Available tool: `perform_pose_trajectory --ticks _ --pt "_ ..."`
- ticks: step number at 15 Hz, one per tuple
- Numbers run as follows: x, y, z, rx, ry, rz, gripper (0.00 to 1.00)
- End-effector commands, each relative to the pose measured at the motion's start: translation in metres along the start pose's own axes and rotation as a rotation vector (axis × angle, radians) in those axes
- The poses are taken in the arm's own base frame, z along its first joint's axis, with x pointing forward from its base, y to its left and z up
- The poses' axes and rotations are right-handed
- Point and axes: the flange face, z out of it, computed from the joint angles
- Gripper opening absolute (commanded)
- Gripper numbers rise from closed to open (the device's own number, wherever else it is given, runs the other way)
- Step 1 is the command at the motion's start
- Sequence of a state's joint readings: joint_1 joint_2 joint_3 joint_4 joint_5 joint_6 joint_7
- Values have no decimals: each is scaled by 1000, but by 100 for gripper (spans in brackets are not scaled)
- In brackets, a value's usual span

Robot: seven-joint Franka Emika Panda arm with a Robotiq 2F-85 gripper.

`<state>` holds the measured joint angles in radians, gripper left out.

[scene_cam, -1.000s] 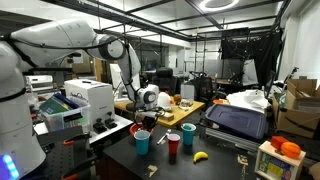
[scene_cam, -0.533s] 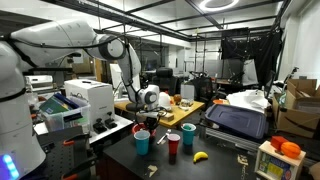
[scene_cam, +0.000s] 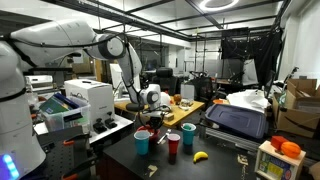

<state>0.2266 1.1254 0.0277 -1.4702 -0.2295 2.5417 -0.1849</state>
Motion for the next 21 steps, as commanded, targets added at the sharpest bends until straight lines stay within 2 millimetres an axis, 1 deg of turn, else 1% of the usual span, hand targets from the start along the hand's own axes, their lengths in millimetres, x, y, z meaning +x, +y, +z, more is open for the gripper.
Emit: perform_pose_trajectory --ticks 1,3,6,8,10,11,15,17,21 --pt "6 6 -10 -49 32 20 0" --pt "7 7 -14 -45 31 27 0" --pt "4 -1 -28 -32 14 14 0" --pt "1 -7 -45 -30 -11 -6 0" --pt "-1 -13 -69 -26 -17 -31 0" --pt "-2 -16 -84 -24 -13 -44 0" --pt "-12 -16 -146 -48 -14 -76 0" --pt "-21 -12 -173 -48 -34 -86 0" --pt "-42 4 -218 -44 -126 -64 0"
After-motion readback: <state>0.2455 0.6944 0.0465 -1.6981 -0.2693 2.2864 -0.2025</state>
